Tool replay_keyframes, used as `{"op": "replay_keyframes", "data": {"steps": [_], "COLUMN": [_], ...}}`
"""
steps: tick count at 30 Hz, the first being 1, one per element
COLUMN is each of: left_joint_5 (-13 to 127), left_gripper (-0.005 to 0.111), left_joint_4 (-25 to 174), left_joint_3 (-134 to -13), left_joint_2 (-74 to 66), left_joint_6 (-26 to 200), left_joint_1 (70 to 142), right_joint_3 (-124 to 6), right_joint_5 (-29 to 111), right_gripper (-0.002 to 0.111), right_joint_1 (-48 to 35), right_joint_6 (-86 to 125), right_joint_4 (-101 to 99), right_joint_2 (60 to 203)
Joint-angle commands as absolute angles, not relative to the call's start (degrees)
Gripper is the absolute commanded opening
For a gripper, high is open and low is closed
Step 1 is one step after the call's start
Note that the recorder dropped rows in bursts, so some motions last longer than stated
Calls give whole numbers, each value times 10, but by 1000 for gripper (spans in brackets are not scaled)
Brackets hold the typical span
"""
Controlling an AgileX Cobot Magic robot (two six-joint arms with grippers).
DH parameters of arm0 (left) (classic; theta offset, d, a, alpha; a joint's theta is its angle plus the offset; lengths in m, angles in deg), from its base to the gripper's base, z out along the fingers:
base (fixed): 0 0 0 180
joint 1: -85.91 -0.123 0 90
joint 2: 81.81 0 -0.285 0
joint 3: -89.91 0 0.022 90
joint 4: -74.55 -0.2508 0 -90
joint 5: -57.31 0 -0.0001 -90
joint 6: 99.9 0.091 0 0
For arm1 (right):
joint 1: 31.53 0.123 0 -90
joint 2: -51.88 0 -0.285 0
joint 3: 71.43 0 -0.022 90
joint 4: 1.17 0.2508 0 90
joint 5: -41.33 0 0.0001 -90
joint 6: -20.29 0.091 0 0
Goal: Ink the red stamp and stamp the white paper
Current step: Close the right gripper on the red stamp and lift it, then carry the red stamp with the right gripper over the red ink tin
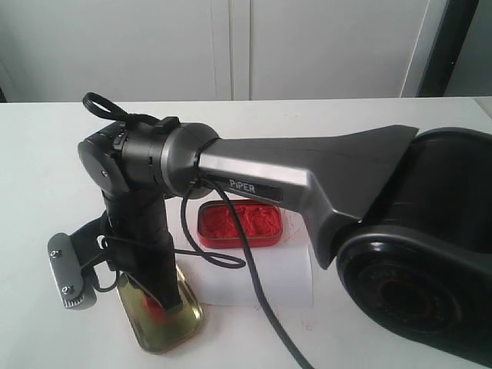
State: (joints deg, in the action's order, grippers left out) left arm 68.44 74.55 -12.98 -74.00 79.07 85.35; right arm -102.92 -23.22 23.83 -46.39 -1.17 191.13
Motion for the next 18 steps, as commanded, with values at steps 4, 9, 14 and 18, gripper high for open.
{"op": "replay_keyframes", "data": {"steps": [4,9,14,18], "left_joint_5": [684,684,684,684], "left_gripper": [0,0,0,0], "left_joint_4": [749,749,749,749], "left_joint_3": [-129,-129,-129,-129], "left_joint_2": [-740,-740,-740,-740], "left_joint_6": [788,788,788,788], "left_joint_1": [855,855,855,855], "right_joint_3": [-1029,-1029,-1031,-1031], "right_joint_5": [-229,-226,-227,-226], "right_gripper": [0,0,0,0], "right_joint_1": [239,239,223,197], "right_joint_6": [-350,-284,-197,-142], "right_joint_4": [-12,-12,-22,-21], "right_joint_2": [1871,1850,1846,1846]}}
